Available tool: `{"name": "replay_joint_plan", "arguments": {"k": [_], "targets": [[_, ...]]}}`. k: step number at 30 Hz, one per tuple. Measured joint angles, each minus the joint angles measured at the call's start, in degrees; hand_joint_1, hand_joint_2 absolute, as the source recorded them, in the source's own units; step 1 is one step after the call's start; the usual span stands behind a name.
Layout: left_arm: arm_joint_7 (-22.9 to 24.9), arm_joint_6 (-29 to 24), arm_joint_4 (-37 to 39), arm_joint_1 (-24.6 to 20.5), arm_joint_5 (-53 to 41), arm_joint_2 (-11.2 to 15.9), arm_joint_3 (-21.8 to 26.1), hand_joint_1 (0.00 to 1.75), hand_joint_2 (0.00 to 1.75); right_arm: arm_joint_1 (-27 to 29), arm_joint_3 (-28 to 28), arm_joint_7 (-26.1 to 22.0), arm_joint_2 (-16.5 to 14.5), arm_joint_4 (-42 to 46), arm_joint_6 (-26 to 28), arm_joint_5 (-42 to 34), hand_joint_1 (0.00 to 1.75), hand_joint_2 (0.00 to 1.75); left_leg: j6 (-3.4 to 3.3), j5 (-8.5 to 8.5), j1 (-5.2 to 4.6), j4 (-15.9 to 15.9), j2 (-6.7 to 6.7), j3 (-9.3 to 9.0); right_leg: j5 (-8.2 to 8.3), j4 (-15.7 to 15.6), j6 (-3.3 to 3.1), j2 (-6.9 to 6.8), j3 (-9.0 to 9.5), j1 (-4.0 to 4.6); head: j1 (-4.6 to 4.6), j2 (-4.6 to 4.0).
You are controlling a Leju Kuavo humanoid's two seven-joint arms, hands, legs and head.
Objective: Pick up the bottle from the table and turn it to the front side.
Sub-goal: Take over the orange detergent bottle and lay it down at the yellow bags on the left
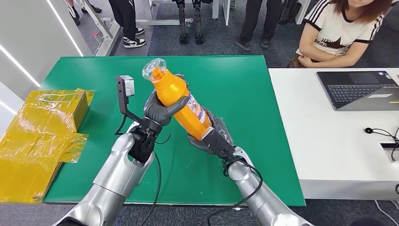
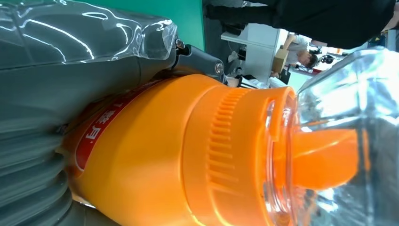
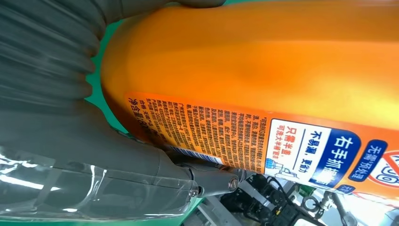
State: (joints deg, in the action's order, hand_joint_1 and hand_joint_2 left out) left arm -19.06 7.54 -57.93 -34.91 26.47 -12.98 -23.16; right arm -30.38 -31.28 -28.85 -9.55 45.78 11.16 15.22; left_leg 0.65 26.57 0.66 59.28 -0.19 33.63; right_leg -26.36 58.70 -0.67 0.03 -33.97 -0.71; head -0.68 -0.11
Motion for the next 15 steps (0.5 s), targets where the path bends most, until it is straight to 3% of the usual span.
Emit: {"name": "replay_joint_plan", "arguments": {"k": [4, 15], "targets": [[0.13, 0.02, -0.14, 0.02, 0.24, 0.00, -0.01, 1.75, 1.75, 0.23, 0.05, -0.02, 0.00, 0.36, 0.11, 0.11, 0.01, 1.75, 0.00, 0.00, 0.00, 0.00, 0.00, 0.00, 0.00, 0.00, 0.00, 0.01, 0.00, 0.00, 0.00, 0.00], [0.53, 1.98, 0.72, 0.07, 5.50, -0.05, -0.01, 1.75, 1.75, 4.14, 2.54, -0.24, 2.01, 6.06, 0.40, -0.58, 0.00, 1.75, 0.00, 0.01, -0.01, 0.01, 0.02, 0.03, 0.00, -0.02, 0.00, 0.01, -0.04, 0.00, 0.00, 0.00]]}}
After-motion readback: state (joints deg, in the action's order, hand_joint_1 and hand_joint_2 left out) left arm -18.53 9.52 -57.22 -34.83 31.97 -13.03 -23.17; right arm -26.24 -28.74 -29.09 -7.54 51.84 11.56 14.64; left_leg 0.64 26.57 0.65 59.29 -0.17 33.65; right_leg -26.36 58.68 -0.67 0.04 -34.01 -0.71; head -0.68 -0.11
